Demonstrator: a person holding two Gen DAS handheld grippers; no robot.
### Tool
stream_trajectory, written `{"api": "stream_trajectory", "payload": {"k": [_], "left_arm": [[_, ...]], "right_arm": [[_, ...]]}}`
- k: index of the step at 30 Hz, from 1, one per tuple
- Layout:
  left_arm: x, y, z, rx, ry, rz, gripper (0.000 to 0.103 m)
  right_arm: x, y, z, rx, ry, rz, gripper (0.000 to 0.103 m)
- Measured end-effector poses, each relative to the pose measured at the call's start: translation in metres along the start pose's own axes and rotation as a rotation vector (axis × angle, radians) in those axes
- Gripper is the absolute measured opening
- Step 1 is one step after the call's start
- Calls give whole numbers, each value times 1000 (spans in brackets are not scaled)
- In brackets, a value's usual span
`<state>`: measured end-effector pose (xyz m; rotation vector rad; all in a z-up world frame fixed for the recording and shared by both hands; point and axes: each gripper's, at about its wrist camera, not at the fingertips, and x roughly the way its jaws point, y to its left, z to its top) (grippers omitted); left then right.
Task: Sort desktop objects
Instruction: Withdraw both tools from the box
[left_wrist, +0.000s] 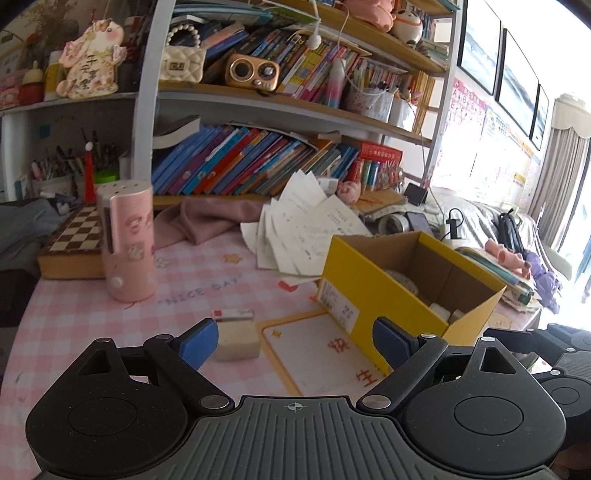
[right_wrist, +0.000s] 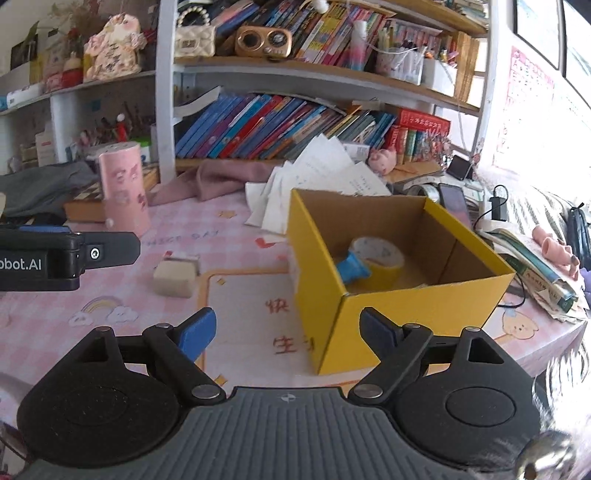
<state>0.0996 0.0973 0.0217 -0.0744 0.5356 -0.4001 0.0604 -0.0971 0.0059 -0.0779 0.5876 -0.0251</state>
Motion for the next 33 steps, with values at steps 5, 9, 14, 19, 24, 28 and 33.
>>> {"api": "stream_trajectory", "payload": {"k": [5,9,14,19,24,28,33], "left_arm": [[0,8,-5,-10,48,31,93],[1,12,-10,-8,90,42,93],[2,16,-15,-2,129,57,93],[1,22,-19,-3,151,70,93],[-3,31,-20,-12,158,89,93],[-7,41,-20,-35,157,115,93],[-7,49,-19,-63,153,136,93]], "right_arm": [[5,14,-5,-37,62,35,85],[7,19,-6,-36,85,50,85],[12,23,-10,-17,126,69,86],[15,28,-12,-7,148,90,86],[19,35,-10,0,158,106,86],[23,42,-5,-18,150,124,85],[28,50,0,-44,148,144,85]]}}
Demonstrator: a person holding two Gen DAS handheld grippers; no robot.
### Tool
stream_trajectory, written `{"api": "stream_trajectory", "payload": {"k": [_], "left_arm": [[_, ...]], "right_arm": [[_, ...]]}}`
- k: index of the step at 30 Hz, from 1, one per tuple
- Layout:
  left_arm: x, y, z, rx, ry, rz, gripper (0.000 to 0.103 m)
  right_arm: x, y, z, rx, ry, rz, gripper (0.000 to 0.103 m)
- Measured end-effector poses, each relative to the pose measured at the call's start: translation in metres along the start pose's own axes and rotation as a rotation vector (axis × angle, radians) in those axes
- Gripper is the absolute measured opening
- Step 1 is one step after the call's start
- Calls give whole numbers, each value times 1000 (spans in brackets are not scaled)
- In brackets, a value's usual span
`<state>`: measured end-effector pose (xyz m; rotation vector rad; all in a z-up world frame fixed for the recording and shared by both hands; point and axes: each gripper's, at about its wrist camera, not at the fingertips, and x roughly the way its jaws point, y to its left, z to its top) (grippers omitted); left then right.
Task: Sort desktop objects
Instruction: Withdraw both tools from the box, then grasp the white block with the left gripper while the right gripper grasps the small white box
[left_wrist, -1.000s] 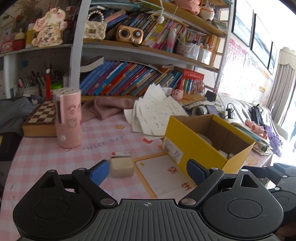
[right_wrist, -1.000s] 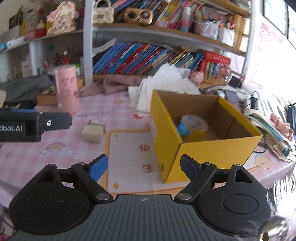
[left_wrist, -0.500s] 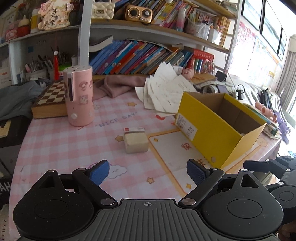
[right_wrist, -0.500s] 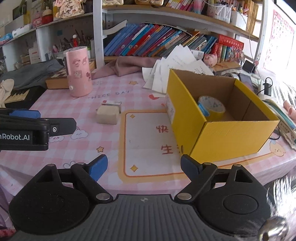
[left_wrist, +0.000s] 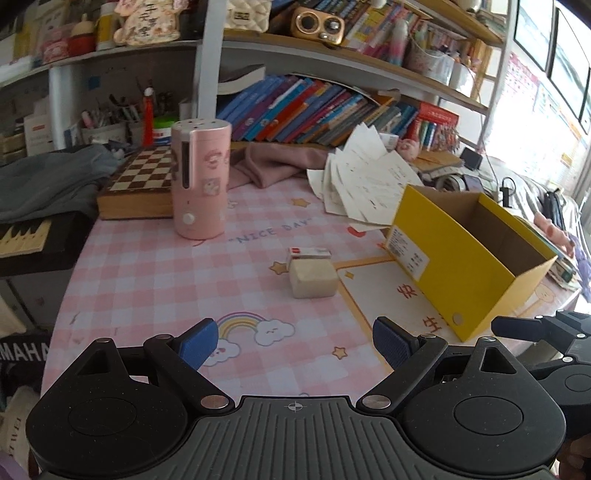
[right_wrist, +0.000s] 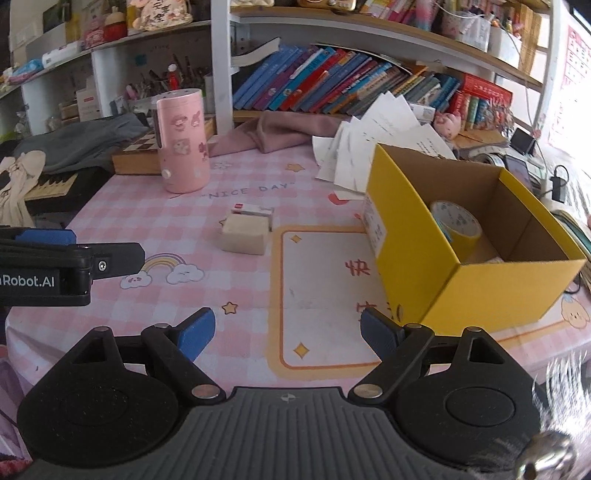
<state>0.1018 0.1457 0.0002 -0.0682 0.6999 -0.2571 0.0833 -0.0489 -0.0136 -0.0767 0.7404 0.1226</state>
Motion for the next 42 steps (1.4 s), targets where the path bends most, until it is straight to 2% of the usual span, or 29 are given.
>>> {"api": "stream_trajectory", "payload": {"k": [17,22,27,30,35,40,41,42], "left_arm": [[30,4,18,4,5,37,93],[50,3,24,5,36,28,93],[76,-1,34,27,63,26,93],[98,-5,38,45,95,22,93],[138,-18,41,108,150,14,93],[173,-33,40,185,167,38,91],[178,-34,41,180,167,36,89],[183,-34,41,175,168,32,84]], "right_arm": [[40,-15,32,16,1,16,83],[60,-23,46,11,16,24,82],[82,-30,62,4,28,34,68],[93,-39,73,28,13,28,65],[111,-51,89,55,26,55,64],[132,-48,100,42,57,102,64],[136,-46,103,36,62,113,64],[139,-44,104,31,66,122,64]]}}
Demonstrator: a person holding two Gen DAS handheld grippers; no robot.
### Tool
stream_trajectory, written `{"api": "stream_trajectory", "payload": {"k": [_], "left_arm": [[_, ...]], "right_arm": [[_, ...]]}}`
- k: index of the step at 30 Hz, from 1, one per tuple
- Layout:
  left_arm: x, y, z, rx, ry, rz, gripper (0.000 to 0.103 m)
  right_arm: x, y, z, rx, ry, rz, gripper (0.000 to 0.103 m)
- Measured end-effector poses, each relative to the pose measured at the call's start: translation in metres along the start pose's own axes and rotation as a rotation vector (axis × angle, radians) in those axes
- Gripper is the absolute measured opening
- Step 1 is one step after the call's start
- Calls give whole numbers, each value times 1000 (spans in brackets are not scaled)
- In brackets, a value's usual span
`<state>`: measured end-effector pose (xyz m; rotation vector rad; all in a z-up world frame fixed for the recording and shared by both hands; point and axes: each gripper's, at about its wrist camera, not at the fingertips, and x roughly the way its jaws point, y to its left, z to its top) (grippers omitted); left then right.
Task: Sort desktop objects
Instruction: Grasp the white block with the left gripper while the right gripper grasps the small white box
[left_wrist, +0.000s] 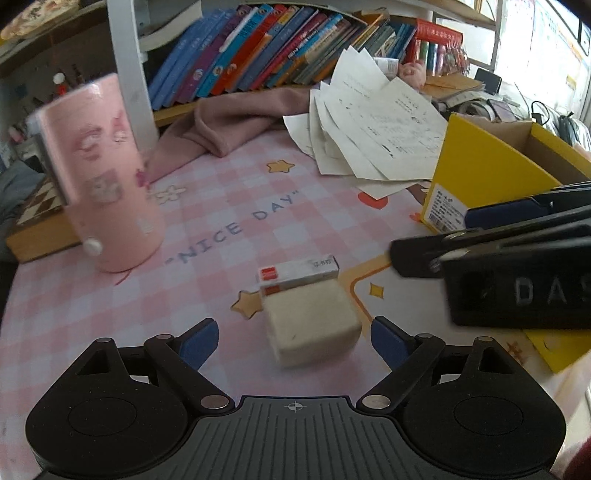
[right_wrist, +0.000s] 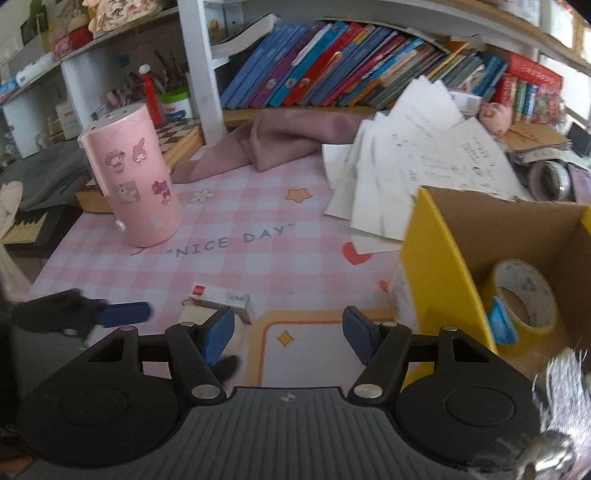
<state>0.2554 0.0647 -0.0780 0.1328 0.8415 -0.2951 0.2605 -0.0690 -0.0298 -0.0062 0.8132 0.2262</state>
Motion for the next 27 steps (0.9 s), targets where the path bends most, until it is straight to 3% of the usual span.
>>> {"api": "stream_trajectory", "payload": {"k": [3,6,11,19,22,27], "left_arm": [[10,2,0,3,24,-36,58],[6,5,-2,17,27,-61,49],[-17,26,-11,-28,72,-55,46],[-53,75,-18,-251,42,78,45],[-58,77,-19,-255,40,91,45],[-59,74,-19,-223,52,89,44]], "right_arm": [[10,4,6,-19,14,25,64],[22,8,12,-28,35,55,64],[48,23,18,-46,104,110,64],[83,43,18,-36,208,125,64],[86,46,18,-10,202,114,72],[92,47,19,48,182,72,69]]}}
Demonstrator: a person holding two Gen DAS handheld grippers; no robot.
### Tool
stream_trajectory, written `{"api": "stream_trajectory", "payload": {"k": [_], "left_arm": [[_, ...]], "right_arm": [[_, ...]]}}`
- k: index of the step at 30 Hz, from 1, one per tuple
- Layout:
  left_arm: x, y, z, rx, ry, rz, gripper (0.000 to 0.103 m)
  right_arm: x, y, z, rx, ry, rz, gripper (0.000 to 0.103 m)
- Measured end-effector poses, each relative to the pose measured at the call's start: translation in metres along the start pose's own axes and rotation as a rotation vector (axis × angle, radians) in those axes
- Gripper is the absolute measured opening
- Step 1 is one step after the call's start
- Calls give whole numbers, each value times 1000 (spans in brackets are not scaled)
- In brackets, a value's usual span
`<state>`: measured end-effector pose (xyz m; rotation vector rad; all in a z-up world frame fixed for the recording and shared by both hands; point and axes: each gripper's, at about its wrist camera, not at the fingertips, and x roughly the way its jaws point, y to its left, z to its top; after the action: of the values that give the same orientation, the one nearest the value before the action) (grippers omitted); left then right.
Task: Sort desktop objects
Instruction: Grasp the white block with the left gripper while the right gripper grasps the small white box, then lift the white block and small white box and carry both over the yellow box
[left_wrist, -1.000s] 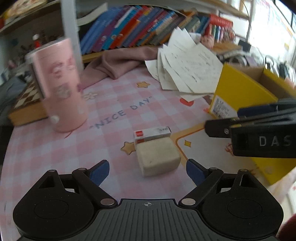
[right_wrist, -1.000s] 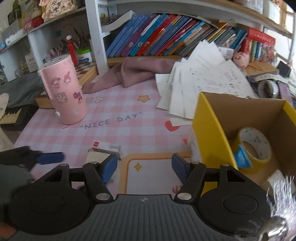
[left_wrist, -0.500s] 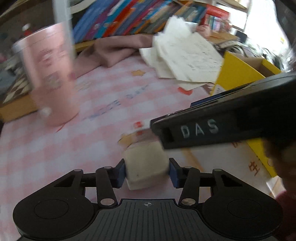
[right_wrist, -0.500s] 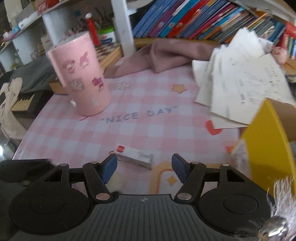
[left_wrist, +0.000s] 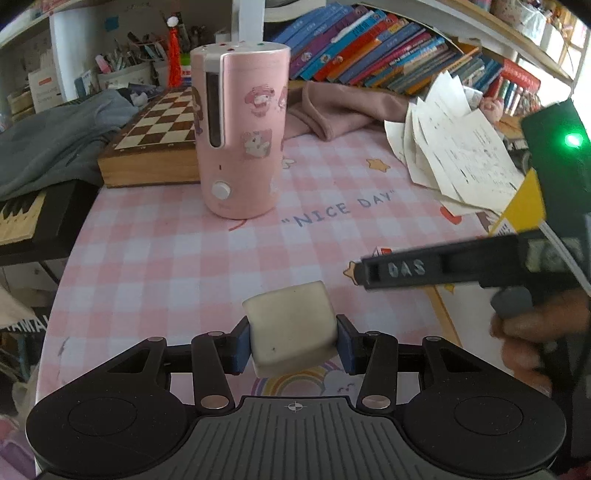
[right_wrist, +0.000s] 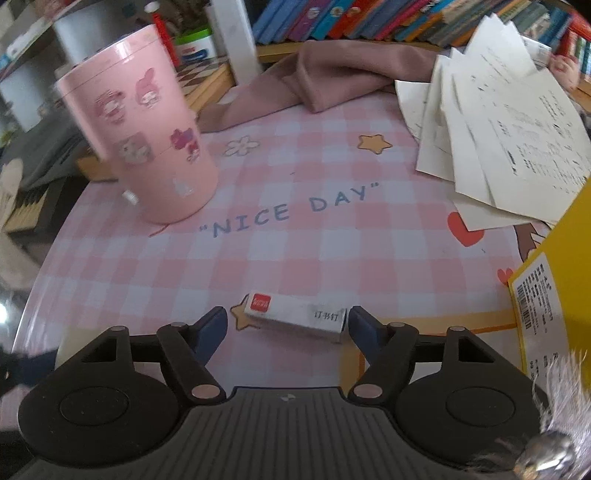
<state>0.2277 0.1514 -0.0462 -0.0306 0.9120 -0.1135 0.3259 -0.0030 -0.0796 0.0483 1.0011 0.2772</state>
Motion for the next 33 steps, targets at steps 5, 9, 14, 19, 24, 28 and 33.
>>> {"api": "stream_trajectory", "payload": {"k": [5,9,14,19,24,28,33], "left_arm": [[-5,4,0,5,-10,6,44],[-8,6,3,6,-26,-4,44],[-21,3,9,21,-86,-27,43],[-46,8,16,14,-175,-53,43],[-76,4,18,71,-258,-90,43],[-92,0,13,78,-283,-145,43],[-97,-7,3,101,-261,-199,42]], "right_arm": [[-2,-4,1,26,-26,-21,54],[-13,-4,2,19,-67,-16,54],[-38,-2,1,-5,-127,-2,54],[-75,2,-1,-46,-205,35,54],[-112,8,-11,-128,-248,59,54],[-137,5,-32,-91,-263,33,54],[-158,-6,-57,14,-283,-15,54]]}}
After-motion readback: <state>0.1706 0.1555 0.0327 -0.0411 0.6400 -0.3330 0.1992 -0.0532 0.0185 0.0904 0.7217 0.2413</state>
